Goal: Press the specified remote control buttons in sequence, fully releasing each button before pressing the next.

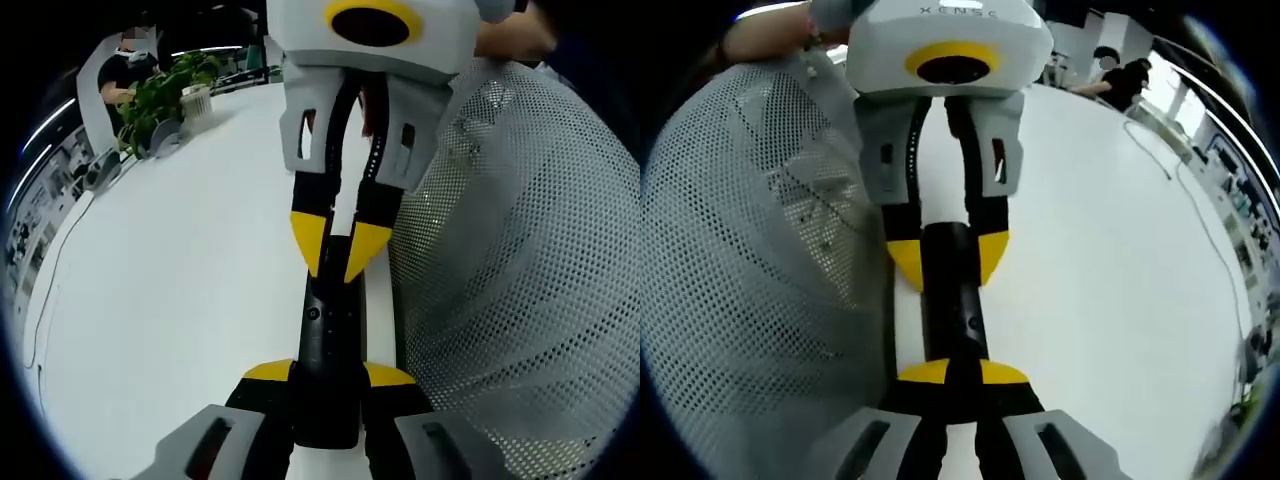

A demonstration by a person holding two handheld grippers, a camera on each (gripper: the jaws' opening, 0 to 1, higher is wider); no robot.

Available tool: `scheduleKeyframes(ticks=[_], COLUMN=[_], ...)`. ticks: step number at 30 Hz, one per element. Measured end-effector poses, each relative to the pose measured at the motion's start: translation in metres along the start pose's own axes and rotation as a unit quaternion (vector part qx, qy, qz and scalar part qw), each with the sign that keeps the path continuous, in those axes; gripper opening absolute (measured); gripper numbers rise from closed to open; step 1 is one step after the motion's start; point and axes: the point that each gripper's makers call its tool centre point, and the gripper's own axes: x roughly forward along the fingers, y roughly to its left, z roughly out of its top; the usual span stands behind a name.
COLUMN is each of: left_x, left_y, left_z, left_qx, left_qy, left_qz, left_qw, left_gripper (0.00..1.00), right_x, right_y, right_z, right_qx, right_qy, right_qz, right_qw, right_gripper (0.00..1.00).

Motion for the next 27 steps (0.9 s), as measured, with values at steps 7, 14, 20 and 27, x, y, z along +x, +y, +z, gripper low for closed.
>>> scheduleKeyframes(ticks=[7, 14, 20, 27], left_x=[0.0003, 0.0004, 0.0006, 0.0003], left_y=[-0.0003, -0.0006, 0.0, 0.0002], left_z=[0.0, -0.0001, -0.0002, -0.0002], left_qx=[0.0, 0.003, -0.001, -0.002], left_qy=[0.001, 0.003, -0.003, -0.005], left_qz=[0.0, 0.0, 0.003, 0.003], left_qw=[1.0, 1.0, 1.0, 1.0], left_gripper=[0.25, 0.25, 0.25, 0.25], right_x=[0.0007, -0.0012, -0.0035, -0.0023], right_y=[0.0014, 0.0018, -0.0043, -0.0009], right_z=[-0.0014, -0.0021, -0.0004, 0.0018], right_qx=[-0.013, 0.007, 0.096, 0.029], right_qy=[0.027, -0.021, -0.094, -0.066], right_qz=[0.001, -0.03, 0.011, -0.002], right_qw=[0.9996, 0.9993, 0.9908, 0.9974], right_gripper=[0.05, 0.05, 0.03, 0.04])
